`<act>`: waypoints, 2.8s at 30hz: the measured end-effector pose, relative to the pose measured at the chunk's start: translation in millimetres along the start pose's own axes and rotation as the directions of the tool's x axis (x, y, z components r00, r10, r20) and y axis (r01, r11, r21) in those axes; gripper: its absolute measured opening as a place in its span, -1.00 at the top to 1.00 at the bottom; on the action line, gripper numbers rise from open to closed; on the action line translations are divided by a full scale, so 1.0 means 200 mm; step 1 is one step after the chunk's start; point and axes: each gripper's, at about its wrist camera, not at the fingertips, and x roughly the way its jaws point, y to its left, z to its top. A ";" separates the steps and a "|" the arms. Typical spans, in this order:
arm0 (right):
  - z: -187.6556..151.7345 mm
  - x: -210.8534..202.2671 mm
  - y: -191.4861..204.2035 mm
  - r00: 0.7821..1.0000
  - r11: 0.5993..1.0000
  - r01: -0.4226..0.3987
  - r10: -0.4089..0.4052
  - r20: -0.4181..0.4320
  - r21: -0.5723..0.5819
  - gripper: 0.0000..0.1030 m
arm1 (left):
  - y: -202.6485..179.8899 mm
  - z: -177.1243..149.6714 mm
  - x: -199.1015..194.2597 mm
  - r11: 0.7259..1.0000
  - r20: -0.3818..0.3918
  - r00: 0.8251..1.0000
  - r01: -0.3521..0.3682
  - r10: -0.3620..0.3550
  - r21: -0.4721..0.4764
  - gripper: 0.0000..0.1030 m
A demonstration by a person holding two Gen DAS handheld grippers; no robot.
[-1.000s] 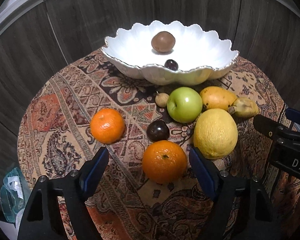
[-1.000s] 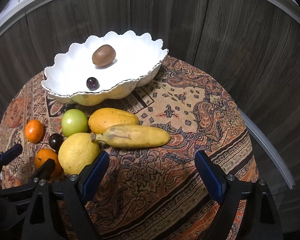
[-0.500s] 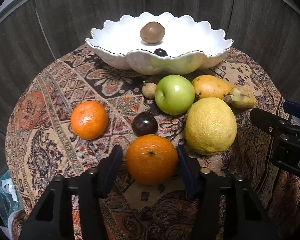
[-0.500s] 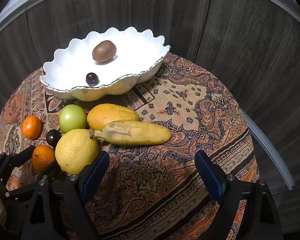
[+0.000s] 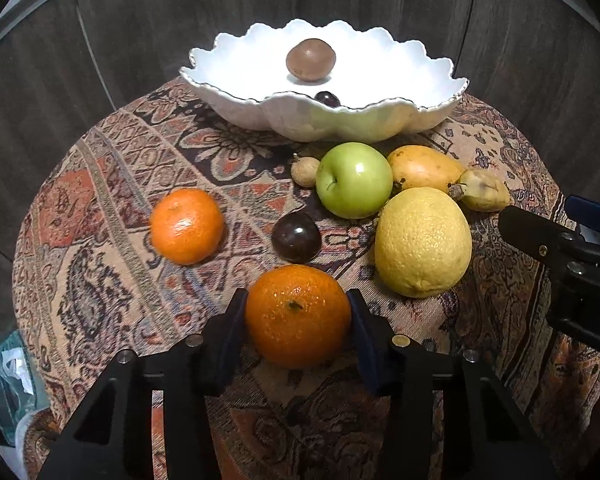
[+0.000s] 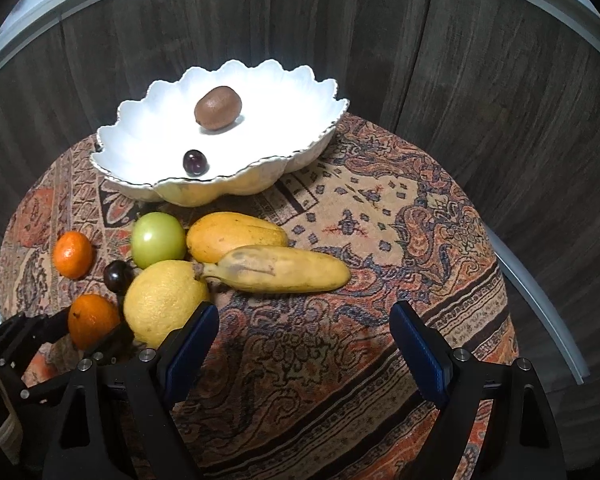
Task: Organize fruits
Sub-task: 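Close the left gripper on the orange while the right gripper closes on the lemon, then lift and carry the orange with the left tool while the right carries the lemon over the bowl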
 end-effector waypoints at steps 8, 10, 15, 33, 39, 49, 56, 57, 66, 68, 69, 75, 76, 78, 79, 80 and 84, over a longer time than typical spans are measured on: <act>0.02 -0.05 0.10 0.999 0.999 -0.033 0.034 0.021 -0.035 -0.71 | 0.11 -0.01 -0.10 0.999 0.035 0.999 -0.027 0.028 -0.032 0.08; 0.02 -0.04 0.13 0.999 0.998 -0.038 0.039 0.018 -0.044 -0.71 | 0.15 -0.02 -0.11 0.998 0.043 0.998 -0.038 0.040 -0.042 0.08; 0.01 -0.02 0.21 0.999 0.997 -0.048 0.048 -0.001 -0.065 -0.71 | 0.25 -0.03 -0.14 0.995 0.064 0.996 -0.061 0.067 -0.084 0.08; 0.03 0.17 0.37 0.996 0.998 -0.041 0.037 -0.078 -0.055 -0.69 | 0.45 -0.05 -0.11 0.979 0.061 0.995 -0.065 0.078 -0.195 0.08; 0.02 0.23 0.39 0.992 0.997 -0.048 0.041 -0.115 -0.059 -0.28 | 0.49 -0.06 -0.10 0.974 0.053 0.995 -0.067 0.080 -0.214 0.08; -0.01 0.20 0.40 0.989 0.994 -0.092 0.083 -0.123 -0.063 -0.11 | 0.49 -0.05 -0.12 0.973 0.058 0.994 -0.076 0.091 -0.217 0.08; 0.01 0.11 0.40 0.991 0.992 -0.112 0.106 -0.087 -0.066 -0.11 | 0.47 -0.03 -0.18 0.973 0.077 0.993 -0.076 0.095 -0.218 0.08; 0.01 0.09 0.40 0.991 0.991 -0.115 0.110 -0.080 -0.066 -0.10 | 0.47 -0.03 -0.19 0.973 0.081 0.992 -0.074 0.094 -0.217 0.08; 0.09 -0.05 0.36 0.993 0.992 -0.119 0.119 -0.006 -0.052 -0.10 | 0.42 0.07 -0.29 0.975 0.121 0.989 -0.061 0.088 -0.212 0.08; 0.11 -0.07 0.34 0.993 0.992 -0.120 0.120 0.007 -0.044 -0.10 | 0.41 0.10 -0.30 0.977 0.132 0.988 -0.057 0.086 -0.206 0.08; 0.13 -0.09 0.33 0.993 0.992 -0.118 0.118 0.016 -0.042 -0.10 | 0.41 0.11 -0.31 0.978 0.136 0.987 -0.055 0.084 -0.203 0.08; 0.22 -0.14 0.25 0.993 0.995 -0.100 0.101 0.062 -0.019 -0.10 | 0.34 0.24 -0.34 0.984 0.169 0.983 -0.042 0.072 -0.173 0.08; 0.24 -0.14 0.23 0.993 0.995 -0.095 0.096 0.070 -0.015 -0.10 | 0.33 0.26 -0.35 0.985 0.173 0.982 -0.040 0.070 -0.169 0.08; 0.27 -0.15 0.20 0.993 0.996 -0.091 0.091 0.081 -0.005 -0.10 | 0.30 0.31 -0.35 0.987 0.186 0.980 -0.036 0.066 -0.158 0.08; 0.28 -0.15 0.18 0.992 0.996 -0.090 0.090 0.086 -0.001 -0.10 | 0.29 0.34 -0.36 0.987 0.192 0.979 -0.034 0.064 -0.155 0.08; 0.30 -0.15 0.17 0.992 0.996 -0.089 0.089 0.091 0.005 -0.10 | 0.29 0.36 -0.36 0.988 0.197 0.978 -0.032 0.062 -0.150 0.08; 0.38 -0.14 0.11 0.990 0.996 -0.088 0.086 0.111 0.014 -0.10 | 0.25 0.46 -0.35 0.991 0.216 0.974 -0.032 0.060 -0.129 0.08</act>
